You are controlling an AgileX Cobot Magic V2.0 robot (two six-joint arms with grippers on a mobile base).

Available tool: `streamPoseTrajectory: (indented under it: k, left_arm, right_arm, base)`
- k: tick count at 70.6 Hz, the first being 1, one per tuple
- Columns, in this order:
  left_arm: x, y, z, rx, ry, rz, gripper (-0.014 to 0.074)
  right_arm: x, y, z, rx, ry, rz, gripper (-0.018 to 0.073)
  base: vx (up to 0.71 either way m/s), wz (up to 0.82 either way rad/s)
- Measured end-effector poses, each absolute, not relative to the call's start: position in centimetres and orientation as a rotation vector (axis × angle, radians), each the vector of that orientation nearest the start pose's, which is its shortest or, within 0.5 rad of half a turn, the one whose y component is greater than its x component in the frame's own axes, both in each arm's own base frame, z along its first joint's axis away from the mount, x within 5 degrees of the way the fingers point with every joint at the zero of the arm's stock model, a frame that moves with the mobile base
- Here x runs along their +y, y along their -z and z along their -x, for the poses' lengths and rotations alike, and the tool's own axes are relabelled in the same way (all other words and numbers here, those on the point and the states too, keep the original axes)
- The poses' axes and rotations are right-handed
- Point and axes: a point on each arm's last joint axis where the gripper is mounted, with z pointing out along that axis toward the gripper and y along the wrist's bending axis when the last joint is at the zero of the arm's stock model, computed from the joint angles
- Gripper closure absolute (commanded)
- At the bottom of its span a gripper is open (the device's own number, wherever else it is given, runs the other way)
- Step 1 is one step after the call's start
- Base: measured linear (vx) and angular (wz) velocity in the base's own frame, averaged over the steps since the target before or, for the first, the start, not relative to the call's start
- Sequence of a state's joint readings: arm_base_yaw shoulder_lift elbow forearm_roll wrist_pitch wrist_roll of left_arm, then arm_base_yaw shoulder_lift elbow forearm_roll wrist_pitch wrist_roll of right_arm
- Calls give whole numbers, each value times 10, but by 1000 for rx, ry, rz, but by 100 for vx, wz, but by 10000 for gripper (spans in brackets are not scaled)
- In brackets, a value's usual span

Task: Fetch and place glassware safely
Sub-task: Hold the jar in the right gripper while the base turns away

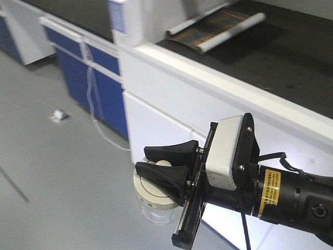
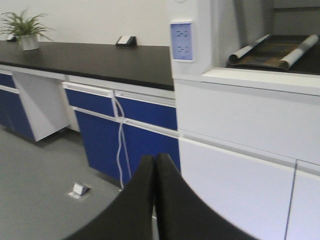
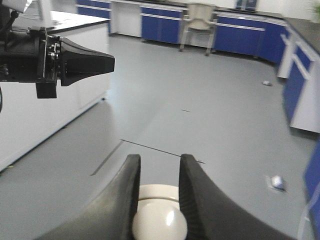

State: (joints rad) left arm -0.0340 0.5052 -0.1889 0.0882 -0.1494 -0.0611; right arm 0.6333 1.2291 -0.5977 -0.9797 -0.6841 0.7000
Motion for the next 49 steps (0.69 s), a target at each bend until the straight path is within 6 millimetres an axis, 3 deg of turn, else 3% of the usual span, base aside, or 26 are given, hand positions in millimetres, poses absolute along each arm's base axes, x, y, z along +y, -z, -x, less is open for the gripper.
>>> streamPoseTrajectory:
  k: [49]
  left_arm:
    - [-5,-251,-111,1650,17,-60,603]
  right_arm:
    - [183,-282,-169,1392,-818,1041,563]
  base:
    - [-11,66]
